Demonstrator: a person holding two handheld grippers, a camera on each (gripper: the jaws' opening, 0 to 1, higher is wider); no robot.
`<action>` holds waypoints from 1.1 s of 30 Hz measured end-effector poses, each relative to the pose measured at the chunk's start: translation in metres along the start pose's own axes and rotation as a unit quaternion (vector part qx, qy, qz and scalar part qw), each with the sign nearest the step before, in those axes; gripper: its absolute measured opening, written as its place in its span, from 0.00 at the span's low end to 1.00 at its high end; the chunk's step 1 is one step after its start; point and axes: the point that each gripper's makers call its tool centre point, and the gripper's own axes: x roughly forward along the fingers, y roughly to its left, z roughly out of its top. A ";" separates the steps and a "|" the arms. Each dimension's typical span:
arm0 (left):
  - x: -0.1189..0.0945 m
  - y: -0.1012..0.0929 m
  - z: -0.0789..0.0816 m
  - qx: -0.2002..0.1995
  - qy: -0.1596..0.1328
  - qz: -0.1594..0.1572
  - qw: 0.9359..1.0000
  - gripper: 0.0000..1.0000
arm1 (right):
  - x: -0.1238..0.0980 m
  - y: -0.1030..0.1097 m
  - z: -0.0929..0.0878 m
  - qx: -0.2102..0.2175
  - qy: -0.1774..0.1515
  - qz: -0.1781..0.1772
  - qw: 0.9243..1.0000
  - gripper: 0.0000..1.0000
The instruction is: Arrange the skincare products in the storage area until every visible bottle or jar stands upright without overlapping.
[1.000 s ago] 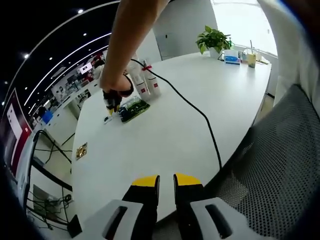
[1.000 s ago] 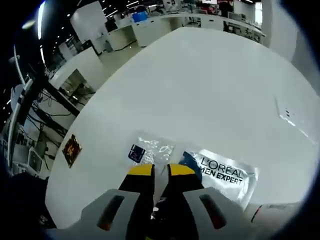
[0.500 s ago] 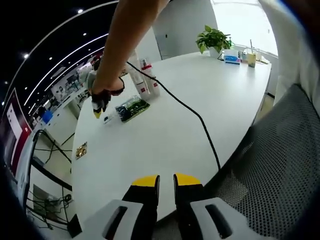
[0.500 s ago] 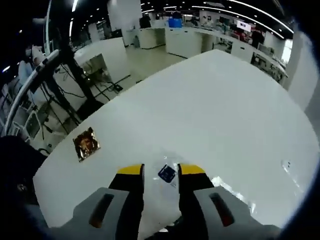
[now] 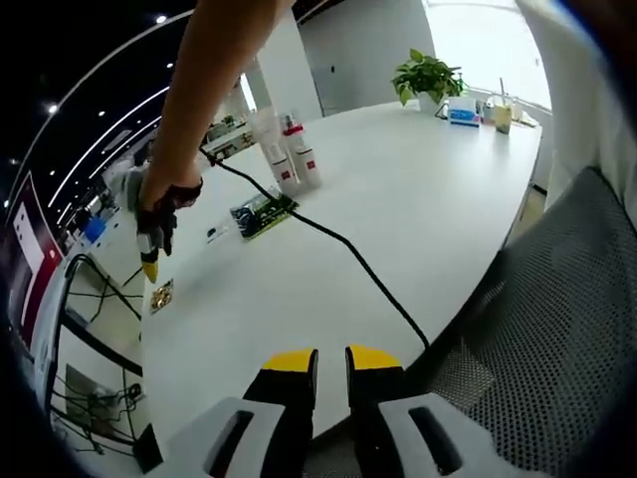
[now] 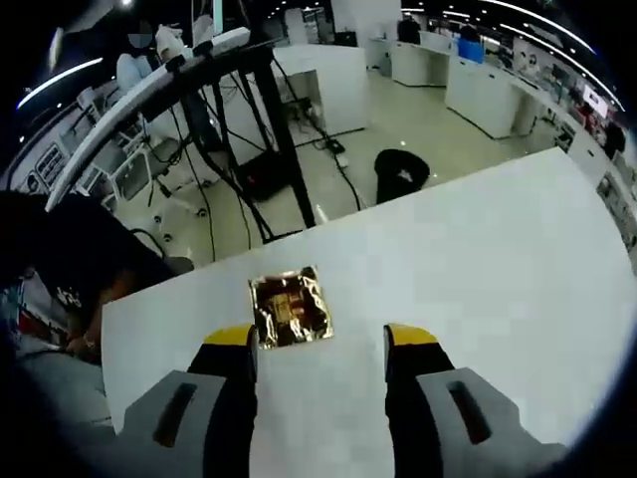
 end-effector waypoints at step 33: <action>0.002 -0.003 -0.010 -0.005 0.009 -0.010 1.000 0.12 | 0.034 0.015 -0.006 -0.130 0.079 0.004 0.988 0.35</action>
